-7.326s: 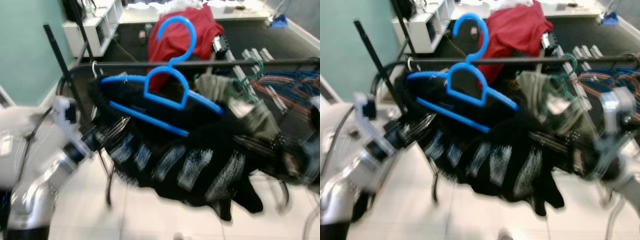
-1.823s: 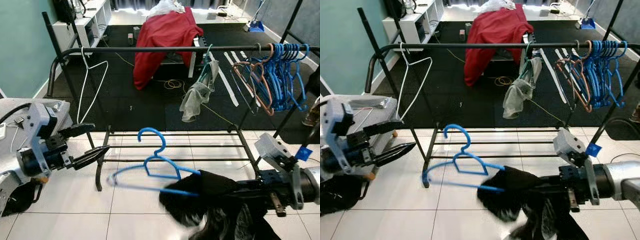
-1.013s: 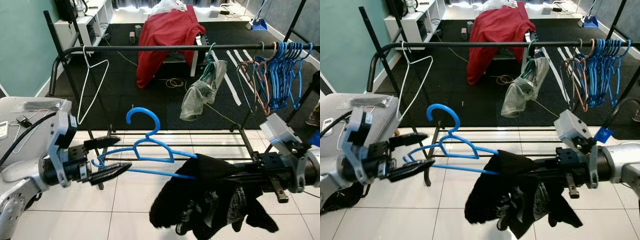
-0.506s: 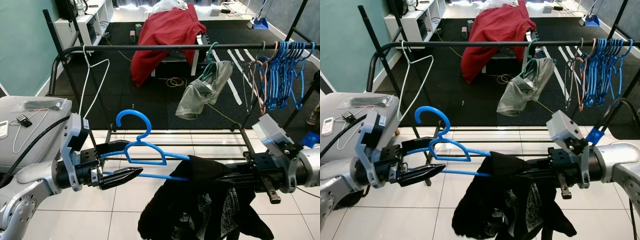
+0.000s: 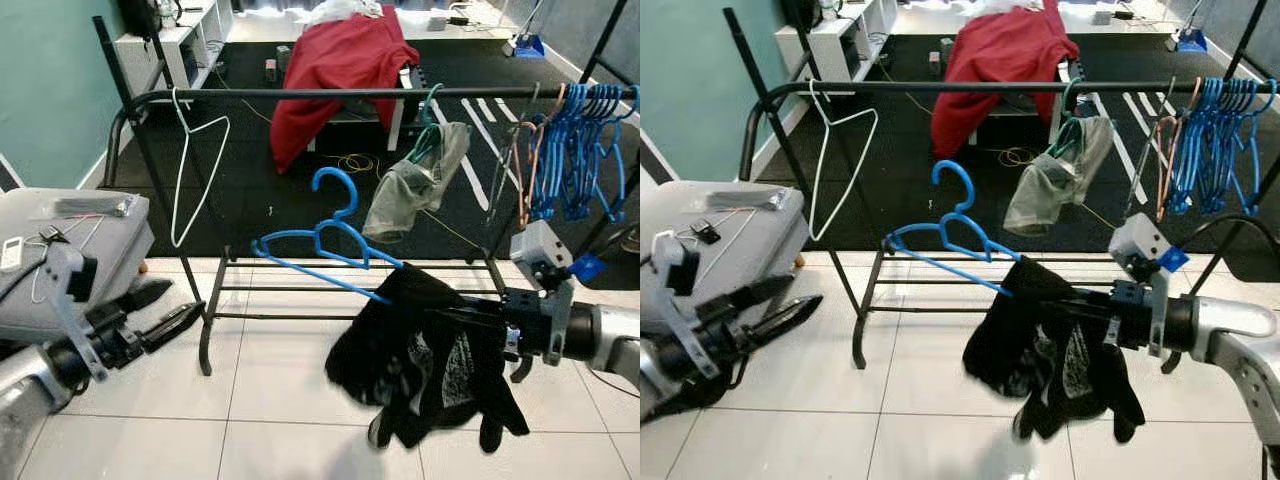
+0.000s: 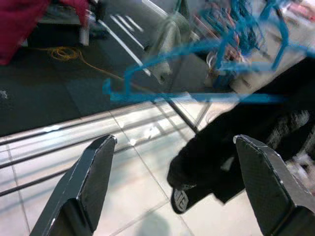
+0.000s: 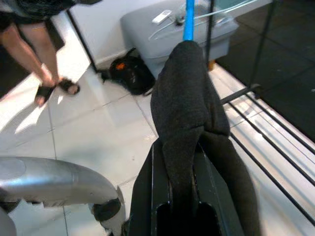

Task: Hang hanger

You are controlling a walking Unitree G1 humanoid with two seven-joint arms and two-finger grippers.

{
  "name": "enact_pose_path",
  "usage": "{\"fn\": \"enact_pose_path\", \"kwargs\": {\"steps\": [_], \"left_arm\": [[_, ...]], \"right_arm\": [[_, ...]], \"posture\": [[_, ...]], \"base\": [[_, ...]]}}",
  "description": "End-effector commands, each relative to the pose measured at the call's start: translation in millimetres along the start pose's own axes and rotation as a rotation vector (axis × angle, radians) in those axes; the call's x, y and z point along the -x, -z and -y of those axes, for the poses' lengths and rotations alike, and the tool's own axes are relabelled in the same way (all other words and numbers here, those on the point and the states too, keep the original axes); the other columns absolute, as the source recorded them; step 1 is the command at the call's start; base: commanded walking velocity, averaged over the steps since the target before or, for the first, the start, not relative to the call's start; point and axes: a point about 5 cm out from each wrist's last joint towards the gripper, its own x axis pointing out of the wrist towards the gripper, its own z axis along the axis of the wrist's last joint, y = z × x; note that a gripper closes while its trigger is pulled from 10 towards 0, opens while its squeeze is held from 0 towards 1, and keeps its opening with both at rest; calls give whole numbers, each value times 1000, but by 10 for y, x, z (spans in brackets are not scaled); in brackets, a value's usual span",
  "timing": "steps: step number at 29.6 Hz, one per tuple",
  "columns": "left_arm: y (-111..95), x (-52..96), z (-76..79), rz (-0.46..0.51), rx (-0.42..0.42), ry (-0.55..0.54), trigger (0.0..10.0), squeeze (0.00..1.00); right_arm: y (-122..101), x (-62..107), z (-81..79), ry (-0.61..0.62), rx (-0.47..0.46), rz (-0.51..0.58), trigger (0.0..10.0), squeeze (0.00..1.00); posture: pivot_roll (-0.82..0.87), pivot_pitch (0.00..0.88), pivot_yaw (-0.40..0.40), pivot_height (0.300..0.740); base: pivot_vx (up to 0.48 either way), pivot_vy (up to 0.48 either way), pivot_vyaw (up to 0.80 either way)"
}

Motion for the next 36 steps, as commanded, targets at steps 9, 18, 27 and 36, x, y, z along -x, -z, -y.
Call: {"fn": "enact_pose_path", "kwargs": {"steps": [9, 18, 27, 36], "left_arm": [[246, -347, 393, 43, -34, -255, 10000, 0], [433, -446, 544, 48, 18, -428, 10000, 0], [484, -455, 611, 29, -46, -466, 10000, 0], [472, -488, 636, 36, -96, -492, 10000, 0]], "right_arm": [[12, -387, -130, -77, 40, 47, 0, 0], [139, -680, -279, -95, 6, 57, 0, 0], [291, -749, -334, -88, -42, 41, 0, 0], [337, -763, -345, -94, -34, 12, 0, 0]], "posture": [[-58, 98, -8, 740], [-48, 98, -13, 740], [-34, 108, -17, 740], [-34, 112, -21, 740]], "base": [[0, 0, 767], [0, 0, 769], [0, 0, 768], [0, 0, 768]]}}
